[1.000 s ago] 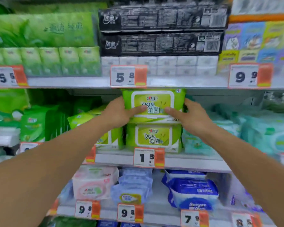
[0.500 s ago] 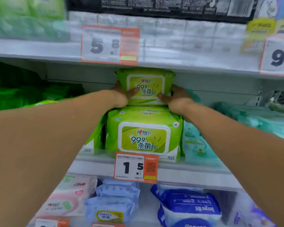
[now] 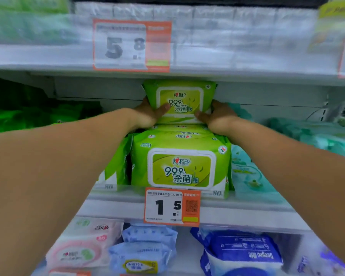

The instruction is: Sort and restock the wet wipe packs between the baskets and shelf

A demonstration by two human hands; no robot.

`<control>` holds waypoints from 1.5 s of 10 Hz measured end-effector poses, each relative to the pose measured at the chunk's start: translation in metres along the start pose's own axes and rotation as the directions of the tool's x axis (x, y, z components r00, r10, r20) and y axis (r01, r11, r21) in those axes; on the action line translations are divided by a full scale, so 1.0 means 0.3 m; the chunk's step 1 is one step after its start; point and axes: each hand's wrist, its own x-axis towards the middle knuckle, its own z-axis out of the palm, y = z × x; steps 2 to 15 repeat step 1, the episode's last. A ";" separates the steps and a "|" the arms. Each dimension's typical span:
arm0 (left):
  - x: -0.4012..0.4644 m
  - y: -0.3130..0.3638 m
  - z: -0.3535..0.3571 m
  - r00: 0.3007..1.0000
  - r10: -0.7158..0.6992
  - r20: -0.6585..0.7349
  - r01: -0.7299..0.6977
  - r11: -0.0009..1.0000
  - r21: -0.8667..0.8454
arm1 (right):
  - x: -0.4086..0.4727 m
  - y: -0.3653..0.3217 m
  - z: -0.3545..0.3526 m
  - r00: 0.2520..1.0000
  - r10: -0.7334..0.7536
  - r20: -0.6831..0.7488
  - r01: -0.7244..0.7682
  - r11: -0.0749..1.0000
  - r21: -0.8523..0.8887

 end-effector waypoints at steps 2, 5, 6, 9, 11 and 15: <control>-0.031 0.005 -0.038 0.996 -0.086 -0.019 0.088 0.994 0.067 | -0.031 -0.018 -0.029 0.997 0.074 0.003 -0.075 0.997 0.024; -0.031 0.005 -0.038 0.996 -0.086 -0.019 0.088 0.994 0.067 | -0.031 -0.018 -0.029 0.997 0.074 0.003 -0.075 0.997 0.024; -0.031 0.005 -0.038 0.996 -0.086 -0.019 0.088 0.994 0.067 | -0.031 -0.018 -0.029 0.997 0.074 0.003 -0.075 0.997 0.024; -0.031 0.005 -0.038 0.996 -0.086 -0.019 0.088 0.994 0.067 | -0.031 -0.018 -0.029 0.997 0.074 0.003 -0.075 0.997 0.024; -0.031 0.005 -0.038 0.996 -0.086 -0.019 0.088 0.994 0.067 | -0.031 -0.018 -0.029 0.997 0.074 0.003 -0.075 0.997 0.024; -0.031 0.005 -0.038 0.996 -0.086 -0.019 0.088 0.994 0.067 | -0.031 -0.018 -0.029 0.997 0.074 0.003 -0.075 0.997 0.024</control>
